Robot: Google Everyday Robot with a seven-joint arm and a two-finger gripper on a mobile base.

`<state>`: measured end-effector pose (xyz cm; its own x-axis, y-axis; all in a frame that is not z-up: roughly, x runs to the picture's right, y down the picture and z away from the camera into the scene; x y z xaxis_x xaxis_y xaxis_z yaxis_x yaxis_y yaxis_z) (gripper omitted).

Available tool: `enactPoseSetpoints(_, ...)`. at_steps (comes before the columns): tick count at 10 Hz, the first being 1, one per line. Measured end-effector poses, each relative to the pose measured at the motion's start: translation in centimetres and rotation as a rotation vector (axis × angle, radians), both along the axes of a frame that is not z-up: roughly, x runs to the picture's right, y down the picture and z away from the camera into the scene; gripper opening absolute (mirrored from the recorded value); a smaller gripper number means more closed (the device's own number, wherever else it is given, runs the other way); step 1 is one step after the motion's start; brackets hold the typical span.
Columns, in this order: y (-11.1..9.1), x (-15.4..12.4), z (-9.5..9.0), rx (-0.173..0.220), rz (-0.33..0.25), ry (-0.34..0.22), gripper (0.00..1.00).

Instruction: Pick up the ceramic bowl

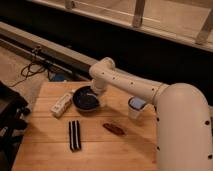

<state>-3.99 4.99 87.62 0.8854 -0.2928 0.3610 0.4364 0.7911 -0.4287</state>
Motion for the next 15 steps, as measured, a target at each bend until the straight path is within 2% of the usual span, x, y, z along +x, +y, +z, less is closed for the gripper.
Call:
enactPoseSetpoints(2, 1.6, 0.5, 0.3, -0.038, 0.018, 0.001, 0.8)
enactPoseSetpoints(5, 5.1, 0.3, 2.6, -0.112, 0.054, -0.015, 0.8)
enactPoseSetpoints(6, 6.3, 0.3, 3.3, -0.148, 0.077, -0.015, 0.8)
enactPoseSetpoints(7, 6.9, 0.4, 3.6, -0.17, 0.091, -0.012, 0.76)
enactPoseSetpoints(8, 7.0, 0.5, 3.6, -0.164, 0.083, -0.008, 0.68)
enactPoseSetpoints(10, 6.0, 0.2, 3.1, -0.144, 0.076, -0.015, 0.49)
enactPoseSetpoints(11, 5.6, 0.2, 2.3, -0.146, 0.076, -0.016, 0.38)
enactPoseSetpoints(13, 5.6, 0.4, 2.1, -0.149, 0.074, -0.014, 0.17)
enactPoseSetpoints(15, 5.4, 0.4, 2.3, -0.136, 0.069, -0.016, 0.09)
